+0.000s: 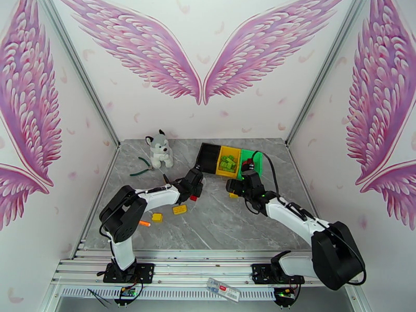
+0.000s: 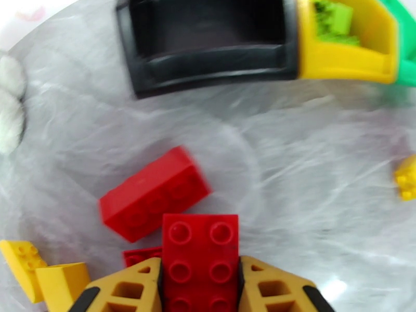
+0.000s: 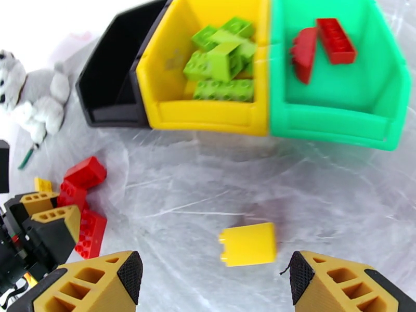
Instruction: Sort the legos into containers by color
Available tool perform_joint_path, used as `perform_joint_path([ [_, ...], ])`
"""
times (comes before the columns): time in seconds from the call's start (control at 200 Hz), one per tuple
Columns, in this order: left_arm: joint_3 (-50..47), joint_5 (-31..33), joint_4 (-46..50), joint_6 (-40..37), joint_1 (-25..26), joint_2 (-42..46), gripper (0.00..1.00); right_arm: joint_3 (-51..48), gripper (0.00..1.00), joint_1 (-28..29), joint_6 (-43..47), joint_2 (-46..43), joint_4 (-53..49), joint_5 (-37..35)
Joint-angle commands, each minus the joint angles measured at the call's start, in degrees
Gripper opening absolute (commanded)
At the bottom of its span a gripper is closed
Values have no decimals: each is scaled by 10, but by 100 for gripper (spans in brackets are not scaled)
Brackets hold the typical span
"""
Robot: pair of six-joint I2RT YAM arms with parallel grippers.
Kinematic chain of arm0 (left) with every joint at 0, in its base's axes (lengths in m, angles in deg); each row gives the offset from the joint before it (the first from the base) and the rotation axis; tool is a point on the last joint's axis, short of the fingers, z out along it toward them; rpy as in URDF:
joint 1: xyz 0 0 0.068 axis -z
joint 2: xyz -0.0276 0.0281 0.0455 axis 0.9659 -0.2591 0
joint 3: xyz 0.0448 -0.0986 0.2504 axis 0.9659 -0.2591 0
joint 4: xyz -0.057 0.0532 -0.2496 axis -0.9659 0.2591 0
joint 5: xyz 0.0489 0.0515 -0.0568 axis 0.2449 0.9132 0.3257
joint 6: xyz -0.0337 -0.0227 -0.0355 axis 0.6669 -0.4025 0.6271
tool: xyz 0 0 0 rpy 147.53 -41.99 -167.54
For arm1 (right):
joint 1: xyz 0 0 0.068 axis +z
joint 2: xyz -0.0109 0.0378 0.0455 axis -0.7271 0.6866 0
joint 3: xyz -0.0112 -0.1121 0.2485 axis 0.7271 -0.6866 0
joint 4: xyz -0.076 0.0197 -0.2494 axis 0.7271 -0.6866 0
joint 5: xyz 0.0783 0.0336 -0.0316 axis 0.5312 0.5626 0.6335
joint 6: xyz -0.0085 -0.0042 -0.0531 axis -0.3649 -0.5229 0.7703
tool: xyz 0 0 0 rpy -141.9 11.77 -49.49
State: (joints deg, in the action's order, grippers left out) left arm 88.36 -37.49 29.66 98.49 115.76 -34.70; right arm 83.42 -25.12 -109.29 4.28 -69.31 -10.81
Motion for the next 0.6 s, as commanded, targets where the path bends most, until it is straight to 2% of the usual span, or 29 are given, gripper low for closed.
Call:
perform_joint_path([
  [0.0, 40, -113, -39, 18, 1, 7, 18, -25, 80, -19, -16, -34, 9, -18],
  [0.275, 149, -286, -123, 89, 1, -79, 18, -82, 80, -53, -38, -104, 1, -41],
  [0.595, 310, -379, -199, 167, 12, -209, 19, -141, 80, -66, -59, -225, -36, -74],
])
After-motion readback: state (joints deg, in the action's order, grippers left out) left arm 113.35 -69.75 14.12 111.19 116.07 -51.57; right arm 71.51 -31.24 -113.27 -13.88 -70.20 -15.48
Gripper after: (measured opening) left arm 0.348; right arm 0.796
